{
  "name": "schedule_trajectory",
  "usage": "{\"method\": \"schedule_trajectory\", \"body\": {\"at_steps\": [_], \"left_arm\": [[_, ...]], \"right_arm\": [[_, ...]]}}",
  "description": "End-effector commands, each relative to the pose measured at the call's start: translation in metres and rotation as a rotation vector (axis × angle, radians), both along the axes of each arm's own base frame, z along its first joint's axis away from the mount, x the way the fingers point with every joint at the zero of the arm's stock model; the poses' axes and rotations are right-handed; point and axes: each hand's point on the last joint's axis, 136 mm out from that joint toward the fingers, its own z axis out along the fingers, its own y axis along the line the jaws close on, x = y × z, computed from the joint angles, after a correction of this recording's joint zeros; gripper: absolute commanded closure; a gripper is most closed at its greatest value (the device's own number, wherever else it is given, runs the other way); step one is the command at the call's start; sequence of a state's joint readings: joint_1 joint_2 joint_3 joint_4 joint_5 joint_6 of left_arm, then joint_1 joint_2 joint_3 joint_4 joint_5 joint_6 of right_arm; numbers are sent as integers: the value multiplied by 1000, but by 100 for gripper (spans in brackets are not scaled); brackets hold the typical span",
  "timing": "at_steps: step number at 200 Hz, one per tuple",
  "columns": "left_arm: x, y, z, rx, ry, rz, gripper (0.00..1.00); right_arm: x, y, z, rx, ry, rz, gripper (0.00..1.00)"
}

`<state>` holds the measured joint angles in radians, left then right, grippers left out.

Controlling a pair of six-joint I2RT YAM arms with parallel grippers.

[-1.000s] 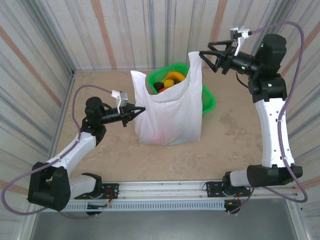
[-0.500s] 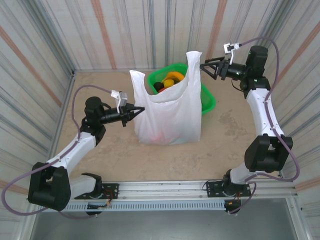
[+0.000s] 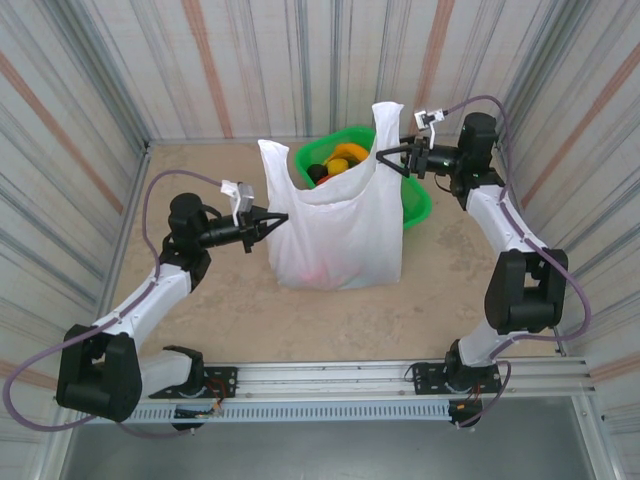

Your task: Place the fake fruits into the plastic bag and tie a complex knot

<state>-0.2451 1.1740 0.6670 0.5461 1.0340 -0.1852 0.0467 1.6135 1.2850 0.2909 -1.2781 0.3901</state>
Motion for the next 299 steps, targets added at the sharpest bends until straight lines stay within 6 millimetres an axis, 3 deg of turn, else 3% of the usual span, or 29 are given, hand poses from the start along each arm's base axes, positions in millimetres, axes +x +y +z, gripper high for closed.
{"method": "schedule_trajectory", "body": {"at_steps": [1,26,40,72,105,135,156,188,213,240,270,299], "left_arm": [[1,8,20,-20,-47,39,93],[6,19,27,-34,-26,89,76],[6,28,33,-40,-9,126,64],[-9,51,50,-25,2,226,50],[-53,62,70,17,-20,270,45],[-101,49,93,-45,-52,174,44],[-114,29,108,-64,-94,119,42],[-98,-20,149,-35,-130,51,38],[-72,-68,183,-24,-98,-7,38],[-41,-104,209,0,-110,25,37],[-2,-129,202,56,-75,83,36],[22,-144,192,98,-78,99,35]], "right_arm": [[-8,3,9,16,-34,21,56],[-12,4,10,11,-35,-6,100],[-15,5,10,0,-38,-28,100],[-18,4,11,-21,-55,-62,100],[-19,4,11,-29,-60,-65,100],[-22,7,10,-33,-71,-57,100],[-30,14,12,-44,-109,-35,100],[-46,22,14,-60,-186,-8,100],[-59,25,16,-76,-242,4,100],[-72,28,17,-83,-278,22,100],[-80,30,18,-80,-296,46,100],[-86,33,18,-76,-307,69,100]]}}
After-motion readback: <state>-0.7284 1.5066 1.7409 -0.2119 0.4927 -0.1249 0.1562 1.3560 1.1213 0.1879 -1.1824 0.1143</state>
